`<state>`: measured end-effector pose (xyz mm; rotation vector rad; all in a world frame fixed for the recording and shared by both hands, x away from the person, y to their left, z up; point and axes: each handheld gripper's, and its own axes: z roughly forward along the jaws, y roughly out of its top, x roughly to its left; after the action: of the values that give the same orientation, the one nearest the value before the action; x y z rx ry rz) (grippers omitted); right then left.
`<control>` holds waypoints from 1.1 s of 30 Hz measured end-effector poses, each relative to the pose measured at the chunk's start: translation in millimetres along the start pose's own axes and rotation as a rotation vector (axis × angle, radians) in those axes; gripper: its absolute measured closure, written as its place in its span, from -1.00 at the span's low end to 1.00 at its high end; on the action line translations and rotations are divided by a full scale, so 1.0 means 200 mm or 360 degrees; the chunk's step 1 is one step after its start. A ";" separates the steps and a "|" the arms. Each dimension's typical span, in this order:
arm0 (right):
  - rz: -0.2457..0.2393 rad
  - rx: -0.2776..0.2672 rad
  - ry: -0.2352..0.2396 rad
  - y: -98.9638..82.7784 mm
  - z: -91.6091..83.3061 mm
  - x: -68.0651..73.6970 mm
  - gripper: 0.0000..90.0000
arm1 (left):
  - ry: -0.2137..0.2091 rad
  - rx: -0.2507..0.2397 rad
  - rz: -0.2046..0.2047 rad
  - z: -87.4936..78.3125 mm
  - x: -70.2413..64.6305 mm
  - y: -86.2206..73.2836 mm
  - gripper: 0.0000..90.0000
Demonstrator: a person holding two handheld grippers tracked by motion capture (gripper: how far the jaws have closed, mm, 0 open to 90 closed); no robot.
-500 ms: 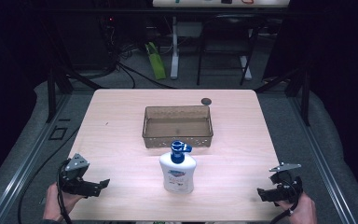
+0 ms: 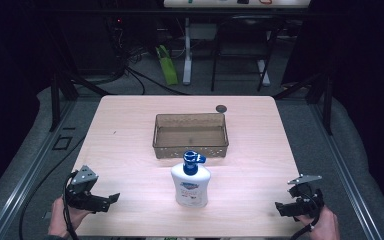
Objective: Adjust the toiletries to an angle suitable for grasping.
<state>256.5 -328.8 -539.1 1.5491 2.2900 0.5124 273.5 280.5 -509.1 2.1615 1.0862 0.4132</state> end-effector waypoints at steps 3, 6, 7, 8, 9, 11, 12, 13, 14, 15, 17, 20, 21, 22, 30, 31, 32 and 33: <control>-0.0001 0.0001 0.0004 0.00 0.00 0.00 -0.85 | -0.0007 0.0002 0.0003 0.01 -0.01 0.00 -1.00; 0.0000 0.0002 0.0008 0.00 0.00 0.00 -0.85 | -0.0013 -0.0005 0.0021 0.01 -0.03 0.01 -1.00; 0.0001 0.0003 0.0008 0.00 0.00 0.00 -0.85 | -0.0015 -0.0004 0.0031 0.01 -0.04 0.02 -1.00; -0.0003 0.0003 0.0009 0.00 0.00 0.00 -0.84 | -0.0022 -0.0008 0.0035 0.01 -0.05 0.02 -1.00; -0.0006 0.0001 0.0012 0.00 0.00 0.00 -0.84 | -0.0027 -0.0007 0.0052 0.02 -0.06 0.03 -1.00; -0.0013 0.0005 0.0016 0.00 0.00 0.00 -0.84 | -0.0034 -0.0005 0.0062 0.02 -0.07 0.03 -1.00; -0.0013 0.0005 0.0016 0.00 0.00 0.00 -0.84 | -0.0033 -0.0003 0.0066 0.02 -0.07 0.03 -1.00; -0.0013 0.0006 0.0018 0.00 0.00 0.00 -0.84 | -0.0038 -0.0003 0.0075 0.02 -0.08 0.03 -1.00; -0.0013 0.0008 0.0020 0.00 0.00 0.00 -0.84 | -0.0043 -0.0007 0.0079 0.02 -0.08 0.04 -1.00; -0.0014 0.0007 0.0020 0.00 0.00 0.00 -0.84 | -0.0054 -0.0013 0.0081 0.02 -0.09 0.04 -1.00; -0.0014 0.0006 0.0022 0.00 0.00 0.00 -0.84 | -0.0060 -0.0025 0.0083 0.02 -0.10 0.05 -1.00; -0.0022 0.0010 0.0018 0.00 0.00 0.01 -0.83 | -0.0079 -0.0038 0.0101 0.03 -0.12 0.06 -1.00; -0.0022 0.0011 0.0018 0.00 0.00 0.01 -0.83 | -0.0084 -0.0046 0.0107 0.03 -0.13 0.07 -1.00; -0.0021 0.0011 0.0017 0.00 0.00 0.01 -0.83 | -0.0089 -0.0051 0.0113 0.03 -0.13 0.07 -1.00; -0.0021 0.0013 0.0021 0.00 0.00 0.01 -0.83 | -0.0133 -0.0085 0.0147 0.04 -0.19 0.11 -1.00; -0.0022 0.0011 0.0021 0.00 0.00 0.01 -0.83 | -0.0143 -0.0095 0.0160 0.05 -0.20 0.12 -1.00; -0.0022 0.0011 0.0021 0.00 0.00 0.01 -0.83 | -0.0143 -0.0095 0.0160 0.05 -0.20 0.12 -1.00; -0.0023 0.0012 0.0020 0.00 0.00 0.01 -0.82 | -0.0151 -0.0109 0.0178 0.05 -0.23 0.13 -1.00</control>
<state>256.8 -326.5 -539.2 1.5356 2.3132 0.5118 267.4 228.5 -497.2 2.1648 0.8901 0.3884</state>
